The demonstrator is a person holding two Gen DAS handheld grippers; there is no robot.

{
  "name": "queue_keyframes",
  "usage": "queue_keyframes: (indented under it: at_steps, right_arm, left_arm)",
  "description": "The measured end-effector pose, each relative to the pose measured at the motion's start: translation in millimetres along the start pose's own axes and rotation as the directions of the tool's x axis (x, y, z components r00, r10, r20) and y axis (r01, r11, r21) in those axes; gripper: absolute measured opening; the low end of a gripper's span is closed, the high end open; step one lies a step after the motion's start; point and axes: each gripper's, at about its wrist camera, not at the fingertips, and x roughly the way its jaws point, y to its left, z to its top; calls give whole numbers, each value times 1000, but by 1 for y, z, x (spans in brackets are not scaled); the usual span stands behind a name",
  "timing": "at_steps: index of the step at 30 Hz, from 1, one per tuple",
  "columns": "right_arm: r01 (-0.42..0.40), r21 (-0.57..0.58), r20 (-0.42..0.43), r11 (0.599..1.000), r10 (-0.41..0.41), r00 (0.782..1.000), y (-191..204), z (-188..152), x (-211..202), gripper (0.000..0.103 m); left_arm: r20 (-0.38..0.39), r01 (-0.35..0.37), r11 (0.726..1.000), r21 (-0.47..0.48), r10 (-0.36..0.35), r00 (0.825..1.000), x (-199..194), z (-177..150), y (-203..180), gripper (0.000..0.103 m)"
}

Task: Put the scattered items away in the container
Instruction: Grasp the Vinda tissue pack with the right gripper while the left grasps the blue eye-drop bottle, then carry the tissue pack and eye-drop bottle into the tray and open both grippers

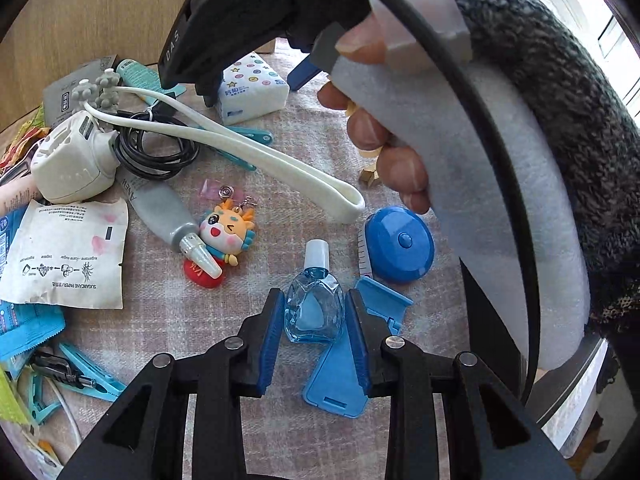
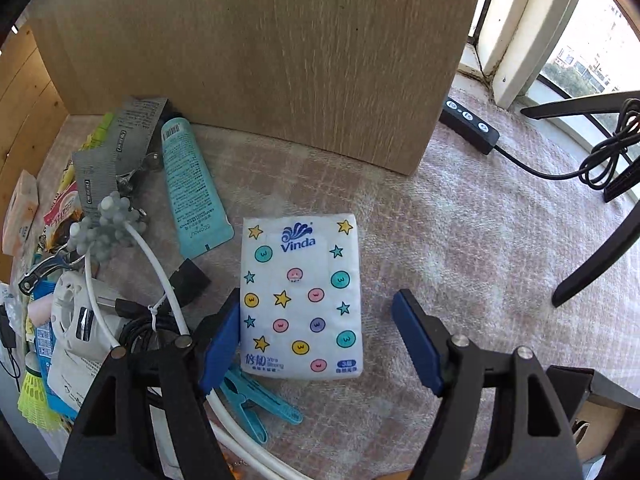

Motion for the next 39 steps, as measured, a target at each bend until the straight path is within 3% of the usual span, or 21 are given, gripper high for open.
queue_keyframes:
  at_steps: [3,4,5,6,17,28,34,39]
  right_arm:
    - [35,-22,9,999,-35,999,4,-2,0,70]
    - [35,-18,12,999,-35,999,3,-2,-2,64]
    - [36,-12,14,999,-36,999,2,-2,-3,52]
    - [39,-4,15,999,-39,999,-1,-2,-5,51]
    - [-20,72,35,997,18,999,-38,-11,-29,51]
    - [-74,115,120,991,60,991,-73,-37,-98,51]
    - [-63,170,176,983,33,984,-81,-74,-156,51]
    - [11,232,206,973,-60,977,-123,-108,-164,51]
  left_arm:
    - [3,-29,999,33,29,1000,2,1,-6,29]
    - [3,-40,998,47,39,999,2,1,-9,29]
    - [5,-47,997,57,47,999,2,0,-11,29]
    - [8,-51,997,63,51,999,2,-1,-12,29]
    - [9,-22,1000,0,22,1000,-5,-4,-2,29]
    - [65,6,1000,1,-6,998,-49,-3,6,29]
    - [81,42,998,50,-46,996,-58,-2,-30,29]
    - [87,96,989,110,-106,991,-71,-11,-68,29]
